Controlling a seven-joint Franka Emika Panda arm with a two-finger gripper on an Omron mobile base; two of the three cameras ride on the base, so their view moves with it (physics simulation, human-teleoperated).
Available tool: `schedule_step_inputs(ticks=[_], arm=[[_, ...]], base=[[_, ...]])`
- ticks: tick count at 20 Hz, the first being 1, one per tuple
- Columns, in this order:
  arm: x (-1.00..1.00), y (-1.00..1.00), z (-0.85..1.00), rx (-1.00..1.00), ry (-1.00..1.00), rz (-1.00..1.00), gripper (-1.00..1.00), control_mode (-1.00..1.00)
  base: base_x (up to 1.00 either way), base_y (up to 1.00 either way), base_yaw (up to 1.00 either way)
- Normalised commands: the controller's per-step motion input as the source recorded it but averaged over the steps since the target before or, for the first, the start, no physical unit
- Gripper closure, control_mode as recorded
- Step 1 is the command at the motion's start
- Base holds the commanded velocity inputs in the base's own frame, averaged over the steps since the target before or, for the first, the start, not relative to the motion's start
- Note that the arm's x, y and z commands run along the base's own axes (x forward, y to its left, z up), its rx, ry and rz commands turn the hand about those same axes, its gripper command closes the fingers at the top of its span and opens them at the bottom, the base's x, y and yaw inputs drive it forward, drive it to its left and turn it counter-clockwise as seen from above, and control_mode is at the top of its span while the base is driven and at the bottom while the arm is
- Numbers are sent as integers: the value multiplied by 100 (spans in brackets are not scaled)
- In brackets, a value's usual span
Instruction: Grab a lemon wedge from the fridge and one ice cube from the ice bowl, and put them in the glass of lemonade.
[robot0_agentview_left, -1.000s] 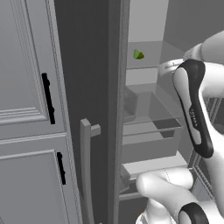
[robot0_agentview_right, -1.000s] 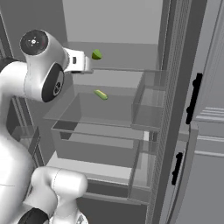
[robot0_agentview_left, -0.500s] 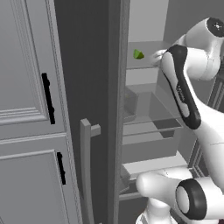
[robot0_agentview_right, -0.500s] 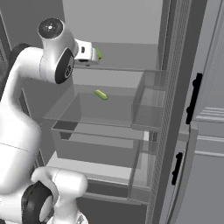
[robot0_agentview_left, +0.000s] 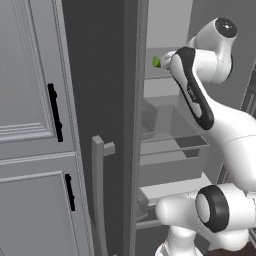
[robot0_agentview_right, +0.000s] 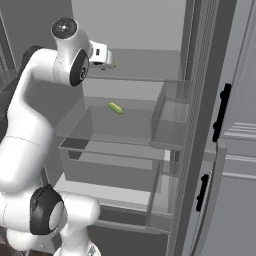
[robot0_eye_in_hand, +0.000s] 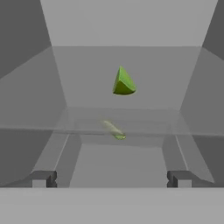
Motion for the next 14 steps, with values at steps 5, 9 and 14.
schedule_step_inputs(ticks=[5, 9, 14], arm=[[60, 0, -3, 0, 8, 0, -100, -100], [56, 0, -6, 0, 15, 0, -100, -100], [60, 0, -1, 0, 10, 0, -100, -100]], base=[[0, 0, 0], [0, 0, 0], [0, 0, 0]])
